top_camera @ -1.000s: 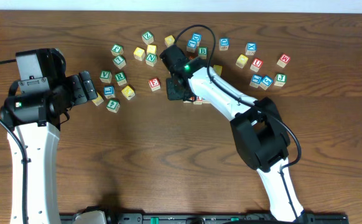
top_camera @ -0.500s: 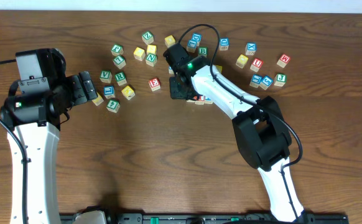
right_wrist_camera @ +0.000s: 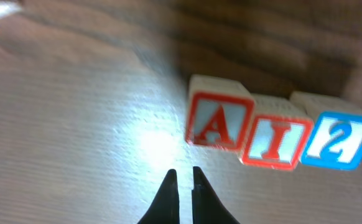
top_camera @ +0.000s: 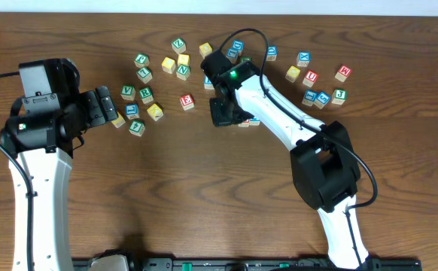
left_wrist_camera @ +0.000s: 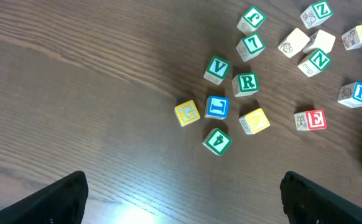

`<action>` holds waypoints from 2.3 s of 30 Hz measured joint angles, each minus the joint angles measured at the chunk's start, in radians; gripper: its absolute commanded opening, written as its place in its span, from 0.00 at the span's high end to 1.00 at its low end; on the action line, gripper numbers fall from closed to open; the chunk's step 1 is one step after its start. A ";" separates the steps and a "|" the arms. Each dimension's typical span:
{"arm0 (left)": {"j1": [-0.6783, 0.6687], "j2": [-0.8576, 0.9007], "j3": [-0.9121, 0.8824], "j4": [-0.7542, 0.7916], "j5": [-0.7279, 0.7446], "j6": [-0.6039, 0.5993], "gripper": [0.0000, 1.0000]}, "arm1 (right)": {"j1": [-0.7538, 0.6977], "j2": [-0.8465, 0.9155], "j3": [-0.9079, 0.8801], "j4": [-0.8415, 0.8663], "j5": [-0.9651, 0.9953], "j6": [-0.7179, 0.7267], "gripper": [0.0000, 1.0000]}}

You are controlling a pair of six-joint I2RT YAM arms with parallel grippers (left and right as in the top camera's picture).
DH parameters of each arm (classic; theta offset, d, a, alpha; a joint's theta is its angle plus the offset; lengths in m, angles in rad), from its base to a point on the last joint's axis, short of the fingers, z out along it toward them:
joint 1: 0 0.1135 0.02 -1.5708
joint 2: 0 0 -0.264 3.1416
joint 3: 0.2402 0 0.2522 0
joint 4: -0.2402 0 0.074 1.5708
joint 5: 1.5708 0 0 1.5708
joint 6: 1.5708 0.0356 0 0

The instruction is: Spell out AI2

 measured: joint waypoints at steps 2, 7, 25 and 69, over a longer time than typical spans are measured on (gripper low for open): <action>0.000 0.000 0.000 0.000 0.000 0.000 0.02 | 0.000 0.000 0.000 -0.034 0.005 -0.002 0.99; 0.000 0.000 0.000 0.000 0.000 0.000 0.02 | 0.000 0.000 -0.012 -0.056 0.030 -0.003 0.99; 0.000 0.000 0.000 0.000 0.000 0.000 0.02 | 0.000 0.000 -0.048 -0.060 0.153 -0.003 0.99; 0.000 0.000 0.000 0.000 0.000 0.000 0.02 | 0.000 0.000 -0.092 0.002 0.214 0.003 0.99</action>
